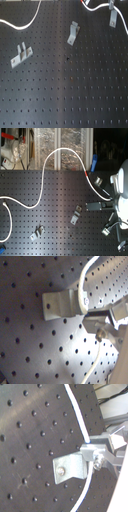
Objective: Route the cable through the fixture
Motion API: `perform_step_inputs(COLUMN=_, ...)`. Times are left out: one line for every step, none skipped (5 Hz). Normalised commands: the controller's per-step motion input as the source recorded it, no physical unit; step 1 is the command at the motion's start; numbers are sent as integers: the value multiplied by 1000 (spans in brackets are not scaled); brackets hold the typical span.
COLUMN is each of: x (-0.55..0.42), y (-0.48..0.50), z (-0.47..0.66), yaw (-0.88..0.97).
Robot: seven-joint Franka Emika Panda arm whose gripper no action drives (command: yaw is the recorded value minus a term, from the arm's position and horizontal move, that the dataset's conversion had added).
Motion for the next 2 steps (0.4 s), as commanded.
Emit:
perform_step_inputs(x=31, y=-113, z=210, yaw=-163)
perform_step_inputs(x=22, y=-54, z=304, yaw=-134)
